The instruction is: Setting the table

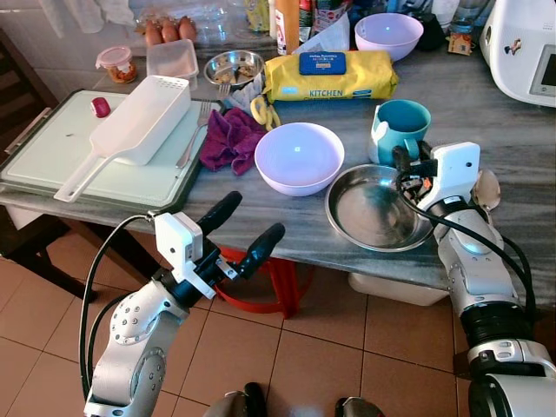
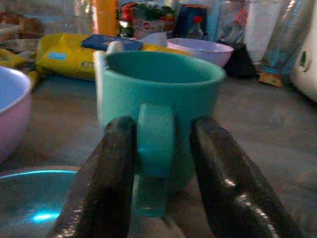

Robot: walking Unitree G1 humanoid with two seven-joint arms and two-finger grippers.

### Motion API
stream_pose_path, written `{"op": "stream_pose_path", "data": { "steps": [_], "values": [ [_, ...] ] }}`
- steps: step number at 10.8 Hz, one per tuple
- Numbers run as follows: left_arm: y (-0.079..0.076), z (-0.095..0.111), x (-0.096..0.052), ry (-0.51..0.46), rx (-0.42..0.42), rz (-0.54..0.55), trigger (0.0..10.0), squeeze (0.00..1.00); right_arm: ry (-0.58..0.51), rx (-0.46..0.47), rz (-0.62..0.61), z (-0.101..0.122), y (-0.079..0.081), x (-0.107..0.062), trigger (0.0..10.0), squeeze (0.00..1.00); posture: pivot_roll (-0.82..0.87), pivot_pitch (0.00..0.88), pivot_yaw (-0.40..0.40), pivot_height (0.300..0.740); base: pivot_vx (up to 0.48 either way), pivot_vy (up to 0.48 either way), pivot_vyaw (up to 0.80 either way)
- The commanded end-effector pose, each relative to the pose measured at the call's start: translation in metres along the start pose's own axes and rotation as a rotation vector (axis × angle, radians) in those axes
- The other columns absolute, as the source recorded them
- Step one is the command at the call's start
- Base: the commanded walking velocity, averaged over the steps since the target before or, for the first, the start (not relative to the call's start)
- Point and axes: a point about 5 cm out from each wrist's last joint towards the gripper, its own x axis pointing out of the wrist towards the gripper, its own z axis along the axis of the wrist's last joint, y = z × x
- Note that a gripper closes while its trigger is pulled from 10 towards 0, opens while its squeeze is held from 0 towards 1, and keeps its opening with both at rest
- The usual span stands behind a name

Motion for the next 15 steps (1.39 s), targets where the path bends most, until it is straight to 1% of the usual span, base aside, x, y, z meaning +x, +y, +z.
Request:
{"op": "stream_pose_path", "data": {
  "steps": [1, 3, 4, 6, 8, 10, 12, 13, 14, 15],
  "values": [
    [0.001, -0.001, -0.004, 0.009, 0.001, 0.009, 10.0, 0.00, -0.053, -0.019, -0.031, 0.012, -0.006, 0.001, 10.0, 1.00, -0.10, 0.207, 0.099, 0.740, 0.000, 0.000, 0.00],
    [0.002, -0.003, -0.005, 0.010, -0.002, 0.012, 10.0, 0.00, -0.074, -0.041, -0.064, 0.017, -0.009, -0.001, 10.0, 1.00, -0.10, 0.203, 0.102, 0.740, 0.000, 0.000, 0.00],
    [0.004, -0.005, -0.005, 0.013, -0.003, 0.016, 10.0, 0.00, -0.064, -0.067, -0.081, 0.016, -0.011, -0.004, 10.0, 1.00, -0.10, 0.202, 0.102, 0.740, 0.000, 0.000, 0.00],
    [0.004, -0.007, -0.005, 0.015, -0.004, 0.017, 10.0, 0.00, -0.066, -0.064, -0.093, 0.016, -0.014, -0.007, 10.0, 1.00, -0.11, 0.198, 0.111, 0.740, 0.000, 0.000, 0.00],
    [0.005, -0.009, -0.005, 0.010, 0.000, 0.021, 10.0, 0.00, -0.131, -0.046, -0.078, 0.028, -0.009, -0.008, 10.0, 1.00, -0.10, 0.193, 0.111, 0.740, 0.000, 0.000, 0.00],
    [0.006, -0.005, -0.002, -0.016, 0.002, 0.021, 10.0, 0.00, -0.229, -0.073, -0.013, 0.048, 0.012, -0.012, 10.0, 1.00, -0.10, 0.181, 0.099, 0.740, 0.000, 0.000, 0.00],
    [0.008, -0.007, -0.005, -0.013, 0.009, 0.024, 10.0, 0.00, -0.265, -0.043, -0.001, 0.057, 0.025, -0.022, 10.0, 1.00, -0.10, 0.174, 0.091, 0.740, 0.000, 0.000, 0.00],
    [0.013, -0.007, -0.005, -0.013, 0.027, 0.062, 10.0, 0.00, -0.265, -0.028, 0.013, 0.059, 0.032, -0.027, 10.0, 1.00, -0.10, 0.174, 0.091, 0.740, 0.000, 0.000, 0.00],
    [0.021, -0.010, -0.006, -0.009, 0.066, 0.154, 10.0, 0.00, -0.248, 0.012, 0.027, 0.057, 0.041, -0.034, 10.0, 1.00, -0.10, 0.168, 0.091, 0.740, 0.000, 0.000, 0.00],
    [0.027, -0.013, -0.008, 0.004, 0.099, 0.229, 10.0, 0.00, -0.227, 0.041, 0.050, 0.051, 0.054, -0.043, 10.0, 1.00, -0.11, 0.160, 0.093, 0.740, 0.000, 0.000, 0.00]
  ]
}}
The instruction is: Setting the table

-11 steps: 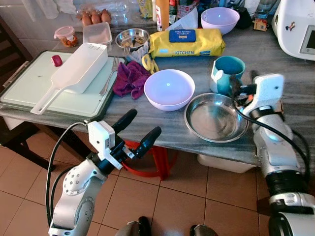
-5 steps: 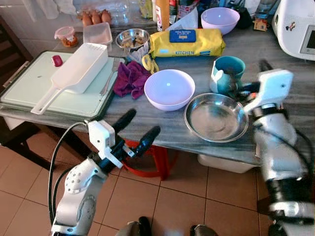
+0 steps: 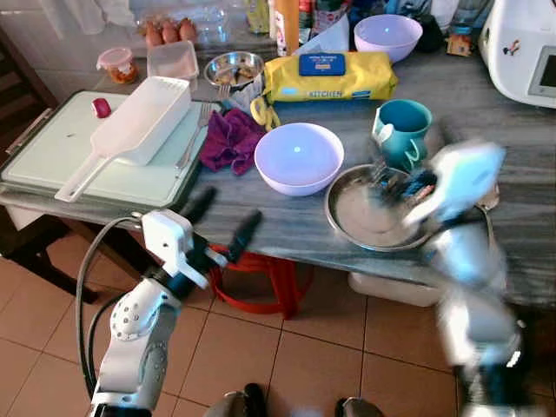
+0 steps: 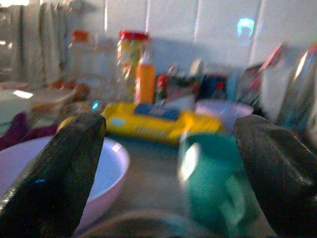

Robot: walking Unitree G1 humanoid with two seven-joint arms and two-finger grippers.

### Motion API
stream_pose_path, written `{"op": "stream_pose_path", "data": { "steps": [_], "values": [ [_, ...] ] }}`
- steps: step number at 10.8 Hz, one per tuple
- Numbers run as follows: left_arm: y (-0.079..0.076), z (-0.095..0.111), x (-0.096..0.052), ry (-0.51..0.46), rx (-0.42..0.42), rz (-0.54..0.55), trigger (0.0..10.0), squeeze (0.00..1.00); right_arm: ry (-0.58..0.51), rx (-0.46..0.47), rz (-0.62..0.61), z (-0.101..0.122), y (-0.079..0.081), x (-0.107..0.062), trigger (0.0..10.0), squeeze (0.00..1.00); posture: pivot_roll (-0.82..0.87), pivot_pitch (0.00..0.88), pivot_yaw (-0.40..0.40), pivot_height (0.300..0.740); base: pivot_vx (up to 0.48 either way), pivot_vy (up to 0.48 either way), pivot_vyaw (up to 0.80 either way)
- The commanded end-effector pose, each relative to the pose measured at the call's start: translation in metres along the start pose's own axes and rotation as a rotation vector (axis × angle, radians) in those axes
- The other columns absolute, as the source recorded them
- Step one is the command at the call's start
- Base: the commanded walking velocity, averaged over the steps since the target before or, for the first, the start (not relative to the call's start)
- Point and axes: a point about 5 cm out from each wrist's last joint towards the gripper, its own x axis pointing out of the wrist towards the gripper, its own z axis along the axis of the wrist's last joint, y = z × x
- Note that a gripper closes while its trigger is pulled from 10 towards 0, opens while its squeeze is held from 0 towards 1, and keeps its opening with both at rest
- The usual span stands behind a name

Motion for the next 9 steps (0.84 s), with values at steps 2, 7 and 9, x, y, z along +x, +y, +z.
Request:
{"op": "stream_pose_path", "data": {
  "steps": [2, 7, 9],
  "values": [
    [0.009, -0.007, -0.009, 0.023, 0.027, 0.091, 10.0, 0.00, 0.018, 0.062, 0.025, 0.000, 0.024, -0.009, 10.0, 1.00, -0.11, 0.153, 0.086, 0.740, 0.000, 0.000, 0.00],
    [0.043, 0.001, -0.019, -0.008, 0.204, 0.446, 10.0, 0.00, 0.076, 0.117, 0.089, -0.008, 0.054, -0.017, 10.0, 1.00, -0.08, 0.143, 0.073, 0.740, 0.000, 0.000, 0.00],
    [0.047, -0.013, -0.026, 0.071, 0.243, 0.564, 10.0, 0.00, 0.092, 0.082, 0.112, -0.012, 0.059, -0.019, 10.0, 1.00, -0.08, 0.139, 0.073, 0.740, 0.000, 0.000, 0.00]
  ]
}}
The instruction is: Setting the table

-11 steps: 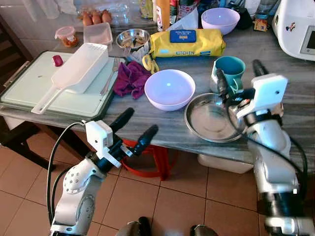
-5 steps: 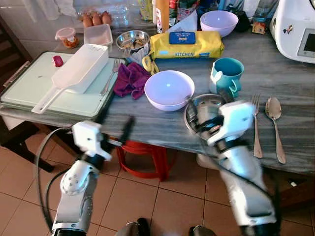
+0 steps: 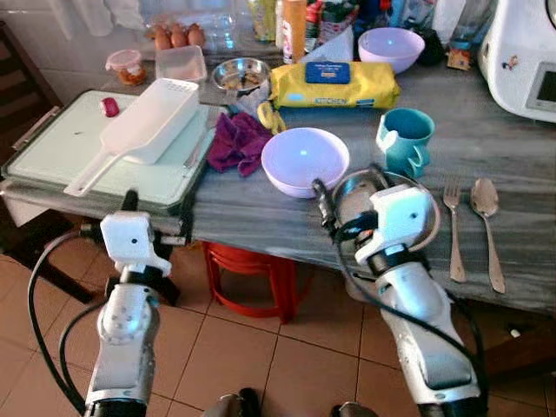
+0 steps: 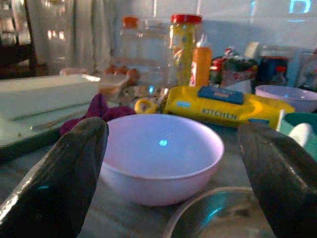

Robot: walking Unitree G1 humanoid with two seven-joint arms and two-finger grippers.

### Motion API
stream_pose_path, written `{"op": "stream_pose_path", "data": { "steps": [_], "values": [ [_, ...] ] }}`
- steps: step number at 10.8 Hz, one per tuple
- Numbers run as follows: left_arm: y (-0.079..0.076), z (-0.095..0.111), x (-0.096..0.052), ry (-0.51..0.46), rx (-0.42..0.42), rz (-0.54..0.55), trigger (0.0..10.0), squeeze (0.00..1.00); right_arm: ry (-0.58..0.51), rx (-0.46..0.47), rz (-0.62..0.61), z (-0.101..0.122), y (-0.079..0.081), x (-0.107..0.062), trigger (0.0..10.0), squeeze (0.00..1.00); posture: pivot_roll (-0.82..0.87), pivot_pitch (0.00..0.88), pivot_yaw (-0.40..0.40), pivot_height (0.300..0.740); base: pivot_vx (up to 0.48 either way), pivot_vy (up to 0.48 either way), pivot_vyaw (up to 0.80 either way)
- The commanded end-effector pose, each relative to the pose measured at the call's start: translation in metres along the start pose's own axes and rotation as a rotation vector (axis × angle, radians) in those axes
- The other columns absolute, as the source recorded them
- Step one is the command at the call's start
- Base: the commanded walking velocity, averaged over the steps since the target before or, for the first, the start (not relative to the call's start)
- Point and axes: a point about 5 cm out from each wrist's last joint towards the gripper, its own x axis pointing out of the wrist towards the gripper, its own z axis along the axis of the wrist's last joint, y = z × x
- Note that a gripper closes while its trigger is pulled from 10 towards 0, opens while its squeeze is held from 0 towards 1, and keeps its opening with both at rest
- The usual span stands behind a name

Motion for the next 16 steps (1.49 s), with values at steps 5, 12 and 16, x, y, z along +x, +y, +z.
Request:
{"op": "stream_pose_path", "data": {
  "steps": [5, 12, 16],
  "values": [
    [0.018, -0.013, -0.001, 0.073, 0.140, 0.190, 10.0, 0.00, 0.000, -0.026, 0.001, 0.001, 0.004, 0.001, 10.0, 0.69, -0.09, 0.129, 0.074, 0.740, 0.000, 0.000, 0.80],
    [0.028, -0.028, -0.004, 0.129, 0.246, 0.265, 10.0, 0.00, 0.031, 0.002, 0.005, -0.008, 0.007, 0.003, 10.0, 0.30, -0.09, 0.109, 0.081, 0.740, 0.000, 0.000, 0.80],
    [0.036, -0.055, -0.023, 0.258, 0.265, 0.323, 10.0, 0.00, 0.066, 0.007, 0.033, -0.020, 0.009, 0.005, 10.0, 0.29, -0.08, 0.093, 0.061, 0.740, 0.000, 0.000, 0.80]
  ]
}}
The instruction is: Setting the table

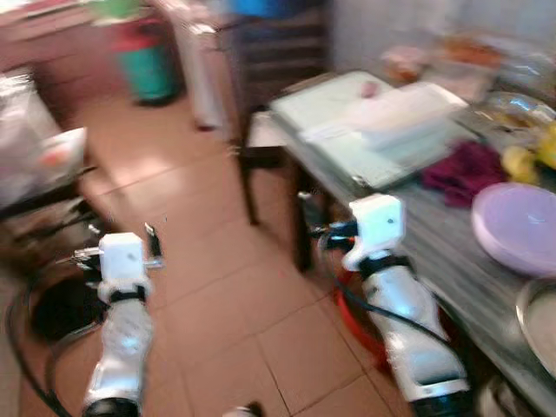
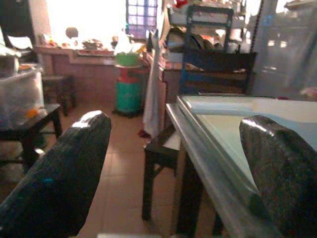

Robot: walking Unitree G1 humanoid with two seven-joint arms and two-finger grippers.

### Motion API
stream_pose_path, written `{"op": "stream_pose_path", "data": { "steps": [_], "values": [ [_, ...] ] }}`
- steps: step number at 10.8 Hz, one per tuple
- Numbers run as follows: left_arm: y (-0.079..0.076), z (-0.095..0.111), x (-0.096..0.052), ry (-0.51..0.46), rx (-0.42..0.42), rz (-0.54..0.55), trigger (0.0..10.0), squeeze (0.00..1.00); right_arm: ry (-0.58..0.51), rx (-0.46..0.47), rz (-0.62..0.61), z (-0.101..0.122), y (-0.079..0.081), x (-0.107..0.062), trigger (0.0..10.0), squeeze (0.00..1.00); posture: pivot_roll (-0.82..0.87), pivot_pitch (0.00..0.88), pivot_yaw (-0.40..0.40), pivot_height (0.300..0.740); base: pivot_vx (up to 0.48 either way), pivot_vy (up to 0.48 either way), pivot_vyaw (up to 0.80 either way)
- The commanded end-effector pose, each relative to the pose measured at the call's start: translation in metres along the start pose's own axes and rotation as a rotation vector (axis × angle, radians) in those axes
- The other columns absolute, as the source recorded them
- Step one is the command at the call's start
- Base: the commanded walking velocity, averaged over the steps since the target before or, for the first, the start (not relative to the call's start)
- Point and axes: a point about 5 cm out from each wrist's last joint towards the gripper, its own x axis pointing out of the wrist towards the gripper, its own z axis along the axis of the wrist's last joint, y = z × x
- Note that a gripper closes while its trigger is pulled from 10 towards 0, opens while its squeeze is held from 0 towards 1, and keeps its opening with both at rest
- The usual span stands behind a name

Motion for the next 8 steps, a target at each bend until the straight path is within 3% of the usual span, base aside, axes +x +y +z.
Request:
{"op": "stream_pose_path", "data": {
  "steps": [1, 3, 5, 7, 8],
  "values": [
    [0.009, -0.013, -0.002, 0.072, 0.016, 0.016, 10.0, 0.00, -0.009, 0.010, 0.023, 0.000, 0.008, 0.003, 10.0, 0.29, -0.08, 0.091, 0.052, 0.740, 0.000, 0.000, 0.80],
    [0.002, -0.028, -0.008, 0.136, 0.006, -0.070, 10.0, 0.00, 0.066, 0.027, -0.002, -0.020, 0.002, 0.002, 10.0, 0.29, -0.07, 0.087, 0.047, 0.740, 0.000, 0.000, 0.80],
    [-0.008, -0.042, -0.013, 0.212, -0.010, -0.140, 10.0, 0.00, 0.152, 0.046, -0.024, -0.044, -0.004, -0.001, 10.0, 0.23, -0.07, 0.083, 0.044, 0.740, 0.000, 0.000, 0.80],
    [-0.025, -0.077, -0.035, 0.429, -0.055, -0.298, 10.0, 0.00, 0.333, 0.053, -0.069, -0.088, -0.014, -0.010, 10.0, 0.20, -0.07, 0.063, 0.039, 0.740, 0.000, 0.000, 0.80],
    [-0.031, -0.088, -0.045, 0.494, -0.045, -0.356, 10.0, 0.00, 0.442, 0.069, -0.086, -0.110, -0.016, -0.018, 10.0, 0.00, -0.07, 0.058, 0.039, 0.740, 0.000, 0.000, 0.00]
  ]
}}
